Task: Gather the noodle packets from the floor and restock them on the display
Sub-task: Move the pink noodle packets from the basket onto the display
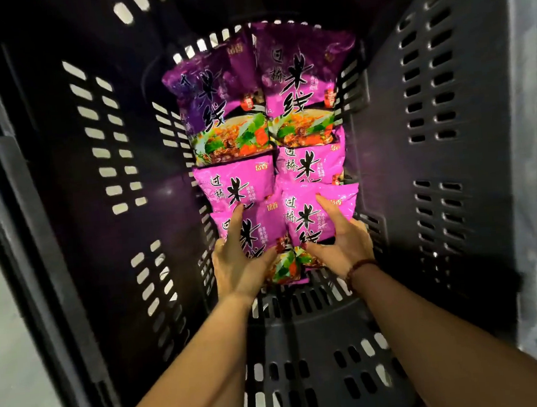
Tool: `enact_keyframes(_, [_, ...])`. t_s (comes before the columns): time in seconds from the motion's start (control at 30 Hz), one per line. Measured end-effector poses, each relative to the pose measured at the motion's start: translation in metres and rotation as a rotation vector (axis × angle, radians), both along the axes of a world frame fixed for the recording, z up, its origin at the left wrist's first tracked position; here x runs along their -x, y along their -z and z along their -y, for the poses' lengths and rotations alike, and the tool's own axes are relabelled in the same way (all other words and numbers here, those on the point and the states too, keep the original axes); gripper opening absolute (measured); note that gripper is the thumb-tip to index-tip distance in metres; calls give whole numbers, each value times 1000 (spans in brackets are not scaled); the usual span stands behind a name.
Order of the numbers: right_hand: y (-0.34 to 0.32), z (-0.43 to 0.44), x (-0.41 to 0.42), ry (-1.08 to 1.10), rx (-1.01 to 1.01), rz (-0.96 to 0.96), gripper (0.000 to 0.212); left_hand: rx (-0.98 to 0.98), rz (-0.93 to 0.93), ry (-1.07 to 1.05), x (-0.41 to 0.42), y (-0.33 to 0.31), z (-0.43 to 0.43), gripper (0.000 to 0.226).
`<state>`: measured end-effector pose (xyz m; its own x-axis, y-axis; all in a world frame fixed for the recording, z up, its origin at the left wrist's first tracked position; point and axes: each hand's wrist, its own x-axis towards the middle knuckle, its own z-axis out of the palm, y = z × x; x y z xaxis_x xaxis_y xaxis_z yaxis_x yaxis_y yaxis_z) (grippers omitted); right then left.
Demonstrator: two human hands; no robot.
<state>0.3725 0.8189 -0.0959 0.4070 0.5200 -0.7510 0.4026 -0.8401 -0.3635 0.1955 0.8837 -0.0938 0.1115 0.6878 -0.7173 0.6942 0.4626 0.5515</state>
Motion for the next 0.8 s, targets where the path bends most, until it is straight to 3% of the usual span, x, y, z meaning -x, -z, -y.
enact_keyframes(0.2, [-65,-22,-3,88,-69,61,89,10,79,21,-15,-64,-34,94])
enact_keyframes(0.33, [-143,-32,-3,313,-329,-44,82,-97,198,109,-8,-127,-68,91])
enact_keyframes(0.57, [-313,-42,15,530,-608,-124,77,-114,460,297,9,-282,-112,88])
enact_keyframes(0.8, [-479,-32,43,550,-771,-28,78,-96,641,439,42,-461,-134,75])
